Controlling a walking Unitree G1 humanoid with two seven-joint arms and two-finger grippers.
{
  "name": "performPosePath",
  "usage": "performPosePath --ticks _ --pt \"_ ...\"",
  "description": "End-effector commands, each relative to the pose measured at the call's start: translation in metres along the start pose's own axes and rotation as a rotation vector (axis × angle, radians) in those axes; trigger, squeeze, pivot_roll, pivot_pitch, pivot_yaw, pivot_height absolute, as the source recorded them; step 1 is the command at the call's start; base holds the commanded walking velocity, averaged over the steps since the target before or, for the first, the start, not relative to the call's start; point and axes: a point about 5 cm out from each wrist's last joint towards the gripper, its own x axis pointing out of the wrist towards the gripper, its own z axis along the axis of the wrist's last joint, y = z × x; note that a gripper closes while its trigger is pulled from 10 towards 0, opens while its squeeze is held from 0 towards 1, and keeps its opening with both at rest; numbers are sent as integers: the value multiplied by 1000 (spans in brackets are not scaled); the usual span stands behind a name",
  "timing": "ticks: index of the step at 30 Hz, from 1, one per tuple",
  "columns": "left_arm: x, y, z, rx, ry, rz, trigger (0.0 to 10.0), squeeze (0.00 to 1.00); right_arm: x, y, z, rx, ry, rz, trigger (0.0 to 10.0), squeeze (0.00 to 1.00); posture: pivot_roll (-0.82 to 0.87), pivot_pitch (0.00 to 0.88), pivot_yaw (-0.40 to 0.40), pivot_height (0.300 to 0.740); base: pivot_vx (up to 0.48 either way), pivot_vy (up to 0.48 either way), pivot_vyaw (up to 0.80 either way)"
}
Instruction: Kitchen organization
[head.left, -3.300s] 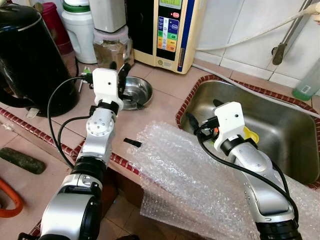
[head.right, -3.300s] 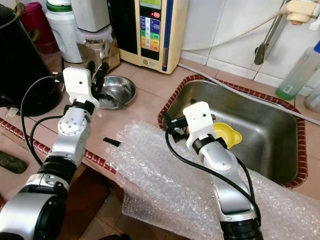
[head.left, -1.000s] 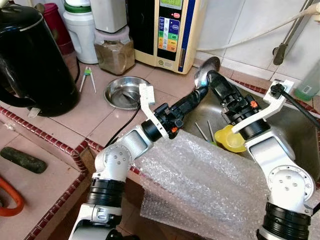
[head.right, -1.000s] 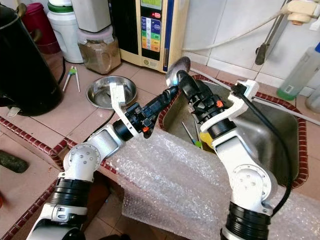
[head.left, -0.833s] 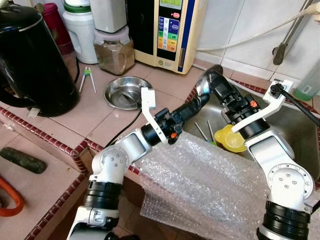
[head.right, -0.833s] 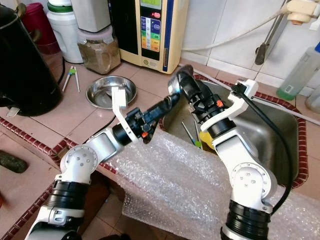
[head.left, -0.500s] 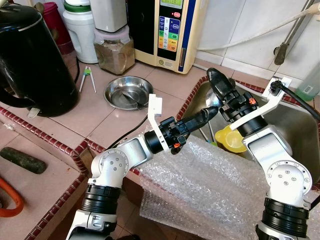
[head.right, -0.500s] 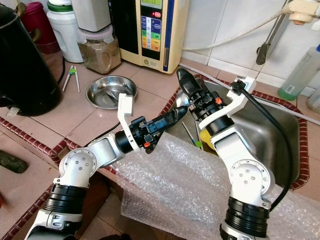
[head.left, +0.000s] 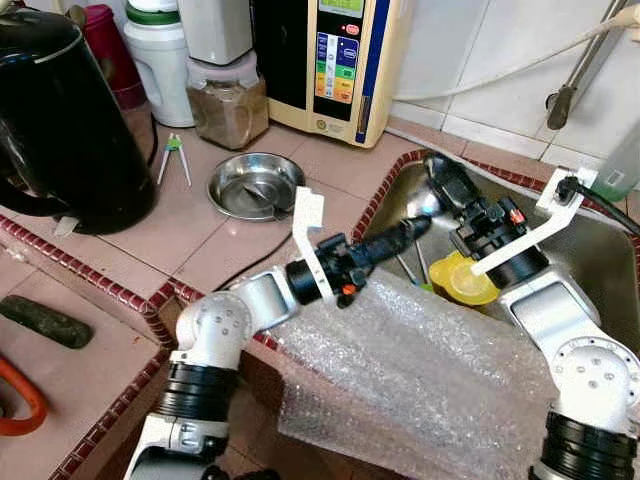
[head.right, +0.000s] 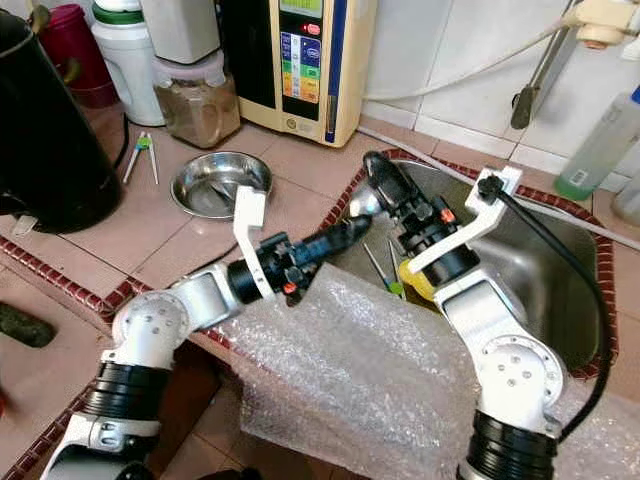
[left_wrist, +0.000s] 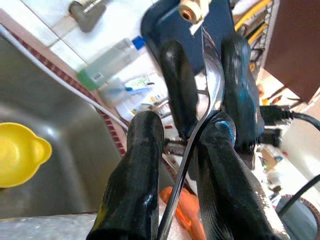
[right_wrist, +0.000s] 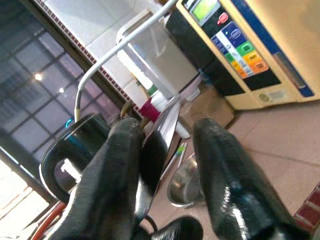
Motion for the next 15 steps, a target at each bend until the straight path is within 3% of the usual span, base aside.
performPosePath --ticks 1,15 --pt "5 -5 7 29 -15 -21 0 0 -3 5 4 -15 4 21 0 0 -29 92 -10 740 0 0 0" --pt "8 -7 2 26 6 -35 0 0 -3 9 -3 6 34 53 0 0 -28 92 -7 740 0 0 0"
